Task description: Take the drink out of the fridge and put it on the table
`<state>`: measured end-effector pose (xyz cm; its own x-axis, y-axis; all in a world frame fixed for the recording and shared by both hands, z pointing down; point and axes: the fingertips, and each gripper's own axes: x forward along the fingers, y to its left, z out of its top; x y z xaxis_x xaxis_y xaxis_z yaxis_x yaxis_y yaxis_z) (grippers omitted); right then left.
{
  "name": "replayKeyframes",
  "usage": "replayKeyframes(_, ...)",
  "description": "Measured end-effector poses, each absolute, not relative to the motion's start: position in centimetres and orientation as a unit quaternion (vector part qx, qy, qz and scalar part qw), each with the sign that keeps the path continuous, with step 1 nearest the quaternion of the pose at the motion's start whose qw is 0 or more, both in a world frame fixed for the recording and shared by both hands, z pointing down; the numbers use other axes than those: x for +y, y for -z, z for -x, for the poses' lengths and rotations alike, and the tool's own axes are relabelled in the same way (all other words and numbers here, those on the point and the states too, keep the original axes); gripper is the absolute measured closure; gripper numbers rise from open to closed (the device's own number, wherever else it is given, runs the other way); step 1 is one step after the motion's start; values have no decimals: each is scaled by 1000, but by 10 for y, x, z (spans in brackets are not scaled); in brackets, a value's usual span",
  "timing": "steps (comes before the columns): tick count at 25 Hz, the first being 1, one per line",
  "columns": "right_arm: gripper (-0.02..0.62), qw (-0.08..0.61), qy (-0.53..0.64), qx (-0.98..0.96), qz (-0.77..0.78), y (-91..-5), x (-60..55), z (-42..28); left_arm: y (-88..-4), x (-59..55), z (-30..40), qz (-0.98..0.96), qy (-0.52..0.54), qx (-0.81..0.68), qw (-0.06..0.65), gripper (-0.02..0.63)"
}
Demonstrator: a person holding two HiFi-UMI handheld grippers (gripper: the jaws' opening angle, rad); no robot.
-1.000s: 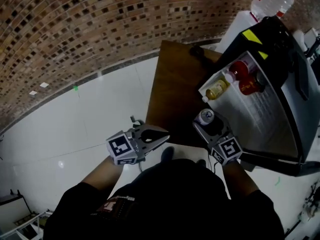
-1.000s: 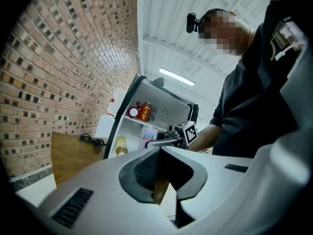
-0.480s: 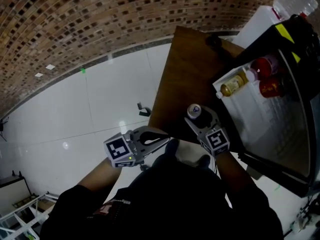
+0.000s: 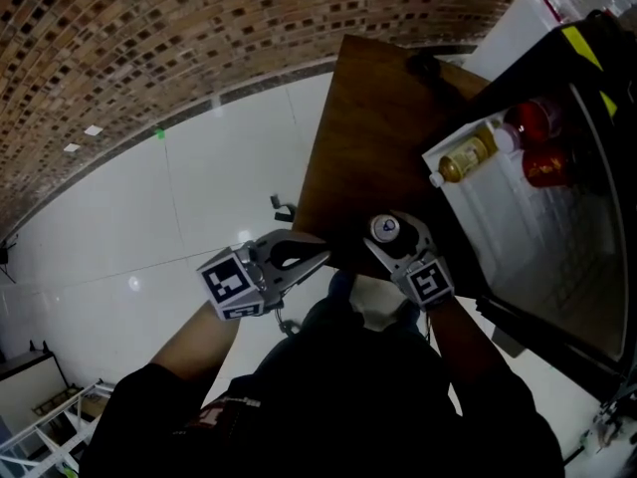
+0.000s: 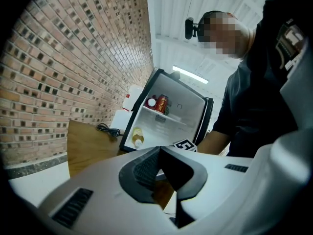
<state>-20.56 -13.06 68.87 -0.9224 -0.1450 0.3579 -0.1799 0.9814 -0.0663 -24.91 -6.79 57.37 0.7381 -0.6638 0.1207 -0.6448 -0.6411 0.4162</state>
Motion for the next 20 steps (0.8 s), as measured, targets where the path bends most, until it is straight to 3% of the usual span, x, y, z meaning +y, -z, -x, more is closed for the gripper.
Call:
replayKeyframes(5,303,203,-38,-975,-86,-694,-132,203,-579,-71,241,-911,9,-350,217,604)
replayKeyframes(7,255,206,-39,-974,-88,-693,-132,200,-576,-74,239,-910,13,-353,219,604)
replayKeyframes(15,248,181,-66,-978,-81,-632,-111,147,-541,-69,220,-917,10,-339,208,604)
replayKeyframes(20,357,116,-87,-988,-57,-540,-82,96,-476,-78,173,-931,49,-316,177,604)
